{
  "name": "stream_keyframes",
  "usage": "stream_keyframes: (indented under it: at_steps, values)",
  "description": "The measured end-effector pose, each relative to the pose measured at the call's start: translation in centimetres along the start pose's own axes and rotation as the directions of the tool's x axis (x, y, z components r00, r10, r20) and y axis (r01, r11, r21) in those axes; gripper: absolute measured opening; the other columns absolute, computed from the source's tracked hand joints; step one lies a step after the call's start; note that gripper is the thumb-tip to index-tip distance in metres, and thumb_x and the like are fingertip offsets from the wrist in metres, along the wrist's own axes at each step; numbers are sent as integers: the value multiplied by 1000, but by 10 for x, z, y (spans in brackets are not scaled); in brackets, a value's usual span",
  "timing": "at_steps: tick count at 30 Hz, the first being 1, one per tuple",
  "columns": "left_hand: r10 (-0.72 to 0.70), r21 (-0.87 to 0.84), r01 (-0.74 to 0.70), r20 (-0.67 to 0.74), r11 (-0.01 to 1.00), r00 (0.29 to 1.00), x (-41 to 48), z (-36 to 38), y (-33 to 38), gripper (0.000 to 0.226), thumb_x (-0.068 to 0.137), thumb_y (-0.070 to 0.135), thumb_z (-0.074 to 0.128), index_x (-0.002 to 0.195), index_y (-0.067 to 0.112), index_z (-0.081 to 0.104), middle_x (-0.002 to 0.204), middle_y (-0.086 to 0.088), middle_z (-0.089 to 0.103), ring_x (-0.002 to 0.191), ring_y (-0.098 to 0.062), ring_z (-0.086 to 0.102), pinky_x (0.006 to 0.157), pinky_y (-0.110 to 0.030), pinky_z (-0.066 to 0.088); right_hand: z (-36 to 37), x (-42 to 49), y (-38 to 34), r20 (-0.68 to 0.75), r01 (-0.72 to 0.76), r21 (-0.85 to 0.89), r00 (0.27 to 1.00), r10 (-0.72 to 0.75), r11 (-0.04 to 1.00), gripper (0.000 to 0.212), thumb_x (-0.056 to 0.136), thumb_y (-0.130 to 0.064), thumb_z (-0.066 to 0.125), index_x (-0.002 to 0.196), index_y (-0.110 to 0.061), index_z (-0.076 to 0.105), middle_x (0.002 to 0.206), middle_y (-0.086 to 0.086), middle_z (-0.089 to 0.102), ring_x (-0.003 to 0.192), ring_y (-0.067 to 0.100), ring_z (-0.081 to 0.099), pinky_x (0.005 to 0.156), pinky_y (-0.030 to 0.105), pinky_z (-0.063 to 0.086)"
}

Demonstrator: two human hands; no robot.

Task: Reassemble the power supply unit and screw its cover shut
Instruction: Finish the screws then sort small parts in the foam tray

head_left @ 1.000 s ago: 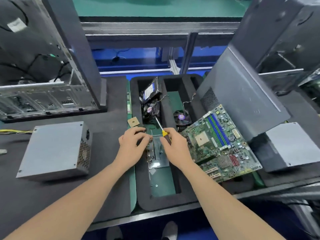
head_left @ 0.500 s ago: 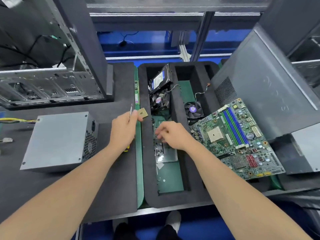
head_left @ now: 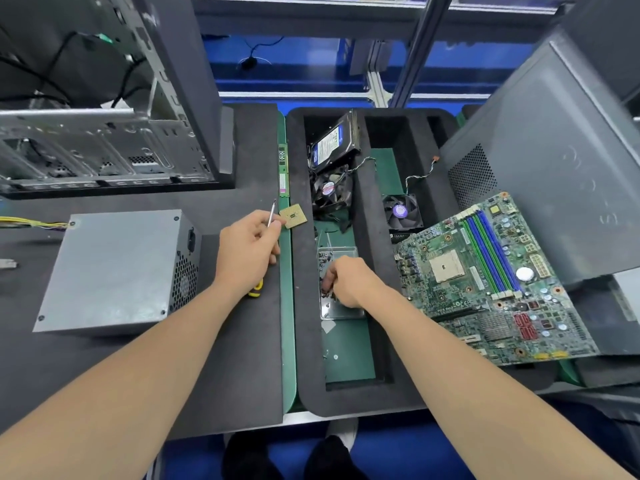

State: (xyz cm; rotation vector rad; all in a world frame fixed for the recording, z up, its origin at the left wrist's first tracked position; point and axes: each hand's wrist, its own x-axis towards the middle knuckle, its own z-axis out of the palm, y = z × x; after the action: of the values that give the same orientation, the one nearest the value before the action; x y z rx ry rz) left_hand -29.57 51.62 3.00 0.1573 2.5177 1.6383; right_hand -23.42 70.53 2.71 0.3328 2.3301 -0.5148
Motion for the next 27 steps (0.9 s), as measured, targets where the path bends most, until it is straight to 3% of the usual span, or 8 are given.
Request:
stream_keyframes:
  at_steps: [6, 13, 18, 21, 27]
  values:
    - [11, -11, -11, 0, 1000, 1000, -1, 0, -1, 18, 102, 26, 57, 97, 30, 73, 62, 2, 67, 52, -13, 64, 57, -22, 55, 20, 1, 4, -63, 8, -23, 998, -10, 1000, 32, 94, 5, 49, 110, -5, 75, 120, 15, 68, 103, 34, 70, 95, 41, 59]
    - [19, -16, -19, 4, 1000, 1000, 0, 0, -1, 18, 102, 24, 56, 97, 27, 73, 62, 1, 67, 52, -13, 63, 56, -20, 54, 30, 9, 7, -226, -18, 23, 974, 23, 1000, 29, 89, 7, 59, 110, -8, 72, 119, 12, 62, 104, 34, 67, 94, 42, 59]
    - [23, -1, -23, 5, 1000, 1000, 0, 0, -1, 18, 102, 25, 55, 98, 30, 72, 63, 2, 68, 53, -12, 64, 57, -22, 55, 36, 12, 8, -251, 7, 63, 968, 9, 998, 25, 90, 5, 61, 95, -15, 75, 111, 9, 64, 85, 30, 63, 81, 32, 56]
    - [27, -2, -27, 3, 1000, 1000, 0, 0, -2, 18, 102, 25, 56, 97, 30, 72, 62, 3, 68, 52, -11, 64, 57, -21, 54, 39, 12, 9, -278, 35, 32, 960, -25, 999, 15, 89, 1, 69, 97, -11, 72, 111, 8, 59, 90, 32, 65, 82, 35, 57]
    - [26, -5, -26, 1, 1000, 1000, 0, 0, -2, 19, 101, 25, 55, 96, 30, 73, 61, 3, 67, 51, -11, 63, 55, -18, 52, 43, 8, 9, -340, 29, 29, 940, -18, 999, 15, 92, 4, 67, 102, -6, 66, 106, 6, 52, 95, 35, 63, 76, 38, 51]
